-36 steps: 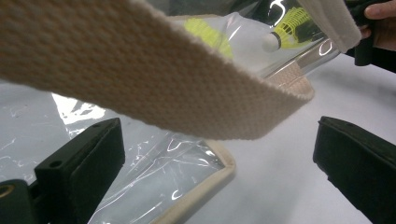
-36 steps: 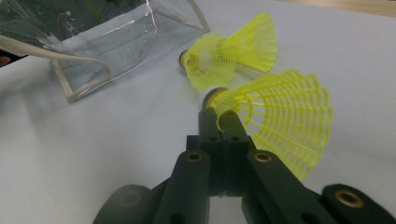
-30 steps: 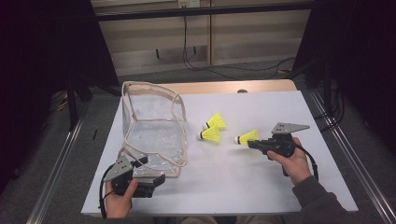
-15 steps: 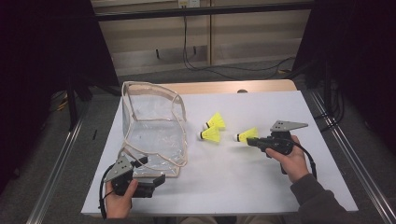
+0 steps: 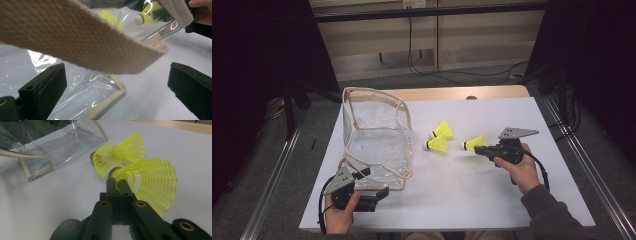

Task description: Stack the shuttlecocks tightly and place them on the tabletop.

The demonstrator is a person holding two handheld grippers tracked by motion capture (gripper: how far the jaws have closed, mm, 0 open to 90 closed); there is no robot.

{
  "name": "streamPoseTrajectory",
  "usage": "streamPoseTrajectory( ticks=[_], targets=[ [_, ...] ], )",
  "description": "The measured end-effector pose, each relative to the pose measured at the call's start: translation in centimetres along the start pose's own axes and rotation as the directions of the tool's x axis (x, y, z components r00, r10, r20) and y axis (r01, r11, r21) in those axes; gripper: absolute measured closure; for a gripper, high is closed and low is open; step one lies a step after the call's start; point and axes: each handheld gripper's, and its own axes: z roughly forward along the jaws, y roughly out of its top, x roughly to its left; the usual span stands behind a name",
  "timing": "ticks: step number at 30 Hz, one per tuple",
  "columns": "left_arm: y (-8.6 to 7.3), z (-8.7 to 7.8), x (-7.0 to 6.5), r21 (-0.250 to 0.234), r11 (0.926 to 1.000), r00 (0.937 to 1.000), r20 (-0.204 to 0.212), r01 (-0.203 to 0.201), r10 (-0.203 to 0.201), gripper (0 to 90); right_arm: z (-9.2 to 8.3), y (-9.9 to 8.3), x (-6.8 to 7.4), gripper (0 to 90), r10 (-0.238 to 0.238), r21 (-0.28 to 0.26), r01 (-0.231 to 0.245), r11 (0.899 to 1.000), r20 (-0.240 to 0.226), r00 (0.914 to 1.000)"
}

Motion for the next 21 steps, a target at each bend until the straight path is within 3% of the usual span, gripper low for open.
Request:
streamPoseTrajectory(
  ticks=[21],
  targets=[
    [-0.01,0.02,-0.05,0.000,1.0000,1.0000,-0.004,0.000,0.000,2.1,0.96,0.82,0.30,89.6,-0.009,-0.009,0.010,1.000,0.016,0.9998]
  ],
)
